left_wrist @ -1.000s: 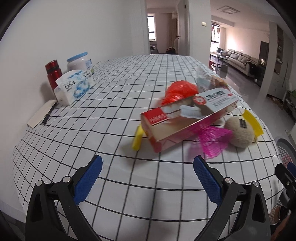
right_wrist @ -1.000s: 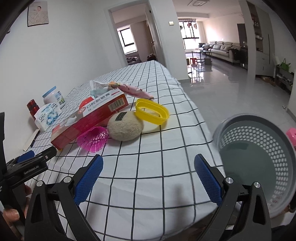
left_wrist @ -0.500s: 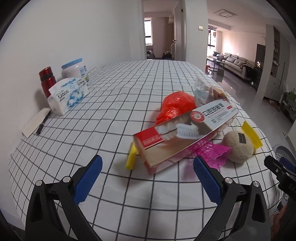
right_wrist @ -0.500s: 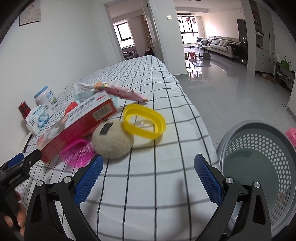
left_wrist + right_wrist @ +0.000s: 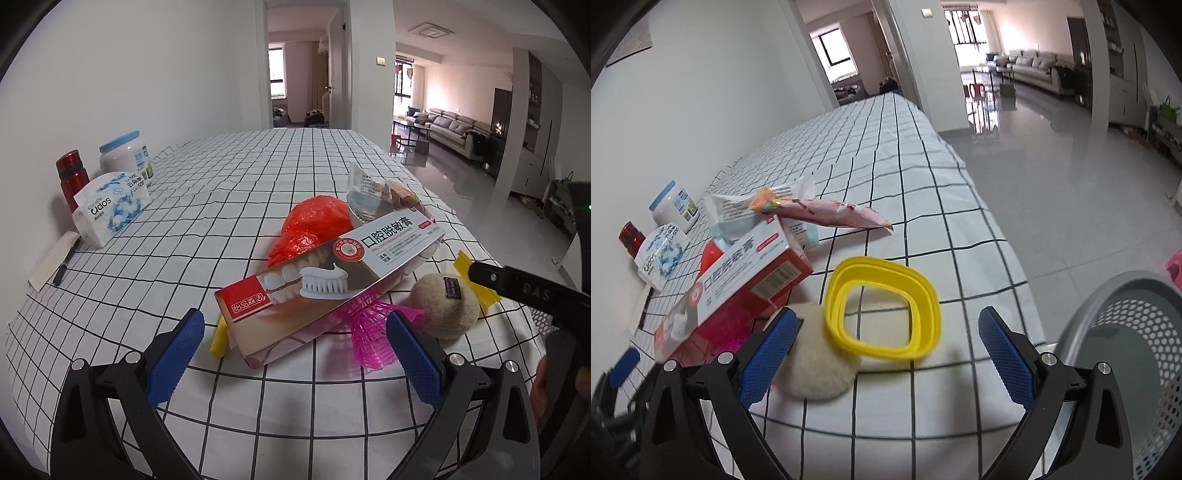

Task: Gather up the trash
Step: 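Reach toward the yellow plastic lid and close the right gripper on it, then grasp the pink shuttlecock with the left gripper while the right gripper holds the yellow lid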

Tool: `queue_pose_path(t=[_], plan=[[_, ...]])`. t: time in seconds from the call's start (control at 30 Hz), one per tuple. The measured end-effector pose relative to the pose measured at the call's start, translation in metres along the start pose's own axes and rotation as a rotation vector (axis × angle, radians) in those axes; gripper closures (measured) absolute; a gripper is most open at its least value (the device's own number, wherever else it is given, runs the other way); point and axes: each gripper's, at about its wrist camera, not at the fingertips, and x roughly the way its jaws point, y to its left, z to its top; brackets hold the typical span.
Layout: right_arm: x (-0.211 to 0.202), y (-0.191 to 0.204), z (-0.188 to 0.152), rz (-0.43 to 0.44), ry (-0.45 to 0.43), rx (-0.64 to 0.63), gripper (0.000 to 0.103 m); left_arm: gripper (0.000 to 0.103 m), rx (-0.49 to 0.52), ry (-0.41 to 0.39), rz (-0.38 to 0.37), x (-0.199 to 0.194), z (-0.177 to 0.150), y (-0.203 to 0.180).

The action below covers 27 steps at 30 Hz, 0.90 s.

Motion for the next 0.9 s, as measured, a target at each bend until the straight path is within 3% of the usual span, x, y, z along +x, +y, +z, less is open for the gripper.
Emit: queue_pose_path(t=[0.3,0.47,0.63,0.9], plan=[[0.024,-0.011,0.009,0.009,0.083,0.054,0.009,0.006,0.003,0.010,-0.003,0.000,-0.003,-0.003],[0.028,-0.009,0.009,0.024,0.080,0.036,0.011,0.006,0.005,0.017,0.000,0.000,-0.006,-0.005],[0.029,-0.004,0.008,0.041,0.089,0.003,0.033,0.006,0.005,0.026,0.002,0.000,-0.009,-0.007],[0.009,-0.008,-0.002,0.039,0.030,-0.002,0.035,0.006,-0.011,0.037,-0.001,-0.001,-0.011,-0.011]])
